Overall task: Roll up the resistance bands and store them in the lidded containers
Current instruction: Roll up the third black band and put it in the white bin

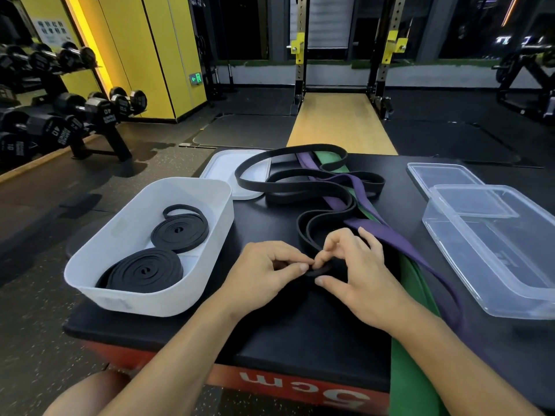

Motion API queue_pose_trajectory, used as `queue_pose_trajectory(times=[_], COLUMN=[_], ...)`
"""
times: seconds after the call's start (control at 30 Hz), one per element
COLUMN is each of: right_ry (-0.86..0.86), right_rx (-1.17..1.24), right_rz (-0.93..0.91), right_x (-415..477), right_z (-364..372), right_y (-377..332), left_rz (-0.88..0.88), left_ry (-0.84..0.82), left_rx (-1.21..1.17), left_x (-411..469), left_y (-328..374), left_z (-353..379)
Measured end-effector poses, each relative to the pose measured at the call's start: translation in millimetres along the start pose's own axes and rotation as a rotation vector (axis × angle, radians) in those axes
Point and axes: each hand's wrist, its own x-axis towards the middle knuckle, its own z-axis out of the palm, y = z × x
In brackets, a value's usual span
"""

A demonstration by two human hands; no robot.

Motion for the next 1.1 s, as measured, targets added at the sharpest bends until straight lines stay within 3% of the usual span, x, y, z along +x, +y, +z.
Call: queue_pose_trajectory(times=[0.2,0.63,0.93,1.1], right_ry=[0.038,0.064,0.063,0.087], right_rx=[-0.081,-0.304,-0.158,-0.272], right_rz=[-0.036,-0.049,-0.118,-0.172], right_x=[-0.1,3.3,1.0,1.8], right_z=[2.9,4.0,5.7,7.5], right_y=[0.2,2.2,4.5,6.4], left_rz=[0.126,0.015,0.009,-0.023], left_ry=[-0.003,0.018,-0.05,0.001], left_rx=[0.157,0.08,0.028,0.01], left_x=[-2.3,-0.2,-3.6,-6.3], left_y=[3.8,4.5,8.9,12.3], left_z=[4.2,6.6,-1.4,0.5])
